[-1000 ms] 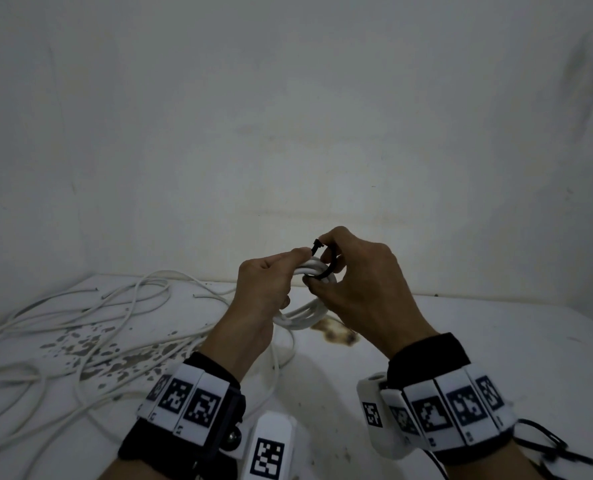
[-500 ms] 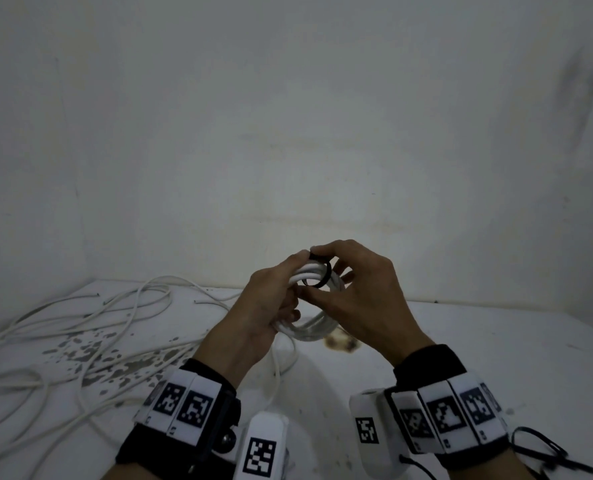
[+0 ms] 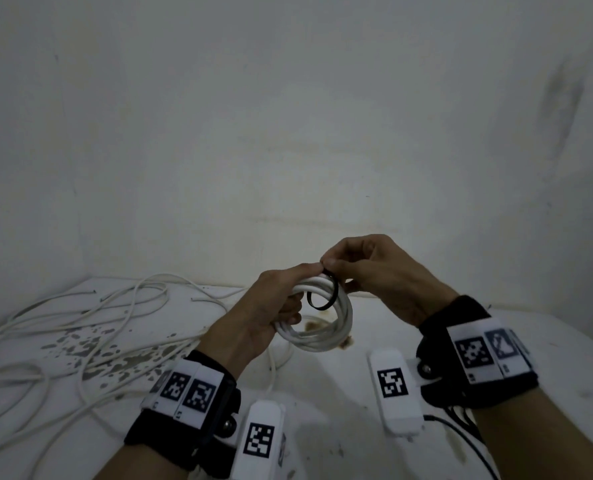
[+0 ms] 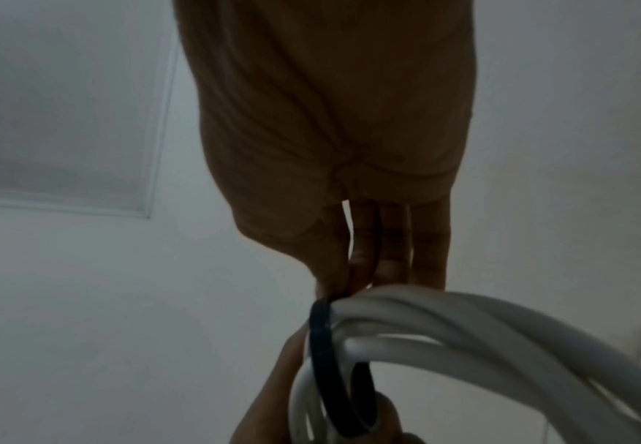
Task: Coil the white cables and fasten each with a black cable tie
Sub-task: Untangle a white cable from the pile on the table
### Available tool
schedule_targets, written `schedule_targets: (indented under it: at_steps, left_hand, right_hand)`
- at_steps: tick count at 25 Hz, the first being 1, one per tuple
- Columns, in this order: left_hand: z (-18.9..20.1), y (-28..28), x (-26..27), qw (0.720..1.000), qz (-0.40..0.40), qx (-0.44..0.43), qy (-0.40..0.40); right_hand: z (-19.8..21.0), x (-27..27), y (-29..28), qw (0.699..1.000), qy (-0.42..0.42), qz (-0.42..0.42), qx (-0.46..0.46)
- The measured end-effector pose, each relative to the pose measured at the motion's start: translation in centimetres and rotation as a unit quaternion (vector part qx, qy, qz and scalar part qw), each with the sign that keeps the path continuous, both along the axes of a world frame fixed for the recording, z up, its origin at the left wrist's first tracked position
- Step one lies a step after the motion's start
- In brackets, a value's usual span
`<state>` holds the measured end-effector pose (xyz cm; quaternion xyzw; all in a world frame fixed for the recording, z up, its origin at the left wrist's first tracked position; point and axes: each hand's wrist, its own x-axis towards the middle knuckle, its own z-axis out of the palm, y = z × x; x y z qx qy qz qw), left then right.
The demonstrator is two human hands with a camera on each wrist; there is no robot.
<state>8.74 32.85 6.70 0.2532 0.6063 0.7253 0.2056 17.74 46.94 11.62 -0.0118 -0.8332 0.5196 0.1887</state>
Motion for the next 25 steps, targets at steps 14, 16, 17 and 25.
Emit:
schedule_targets:
  at_steps: [14, 16, 17, 25]
  left_hand:
    - [-0.3, 0.6, 0.3, 0.998, 0.067, 0.006, -0.006]
    - [-0.4, 0.8, 0.2, 0.995, 0.099, 0.019, -0.005]
    - [-0.5, 0.8, 0.3, 0.993, 0.115, 0.015, 0.002]
    - [-0.7, 2.0, 2.4, 0.995, 0.098, 0.010, 0.030]
  right_hand:
    - [0.8, 1.2, -3.0, 0.977, 0.125, -0.165, 0.053]
    - [0.1, 1.8, -4.4, 0.957, 0.176, -0.167, 0.158]
    - [-0.7, 2.1, -5.2, 0.945, 0.186, -0.152, 0.220]
    - [0.9, 2.8, -3.2, 0.945, 0.197, -0.226, 0.132]
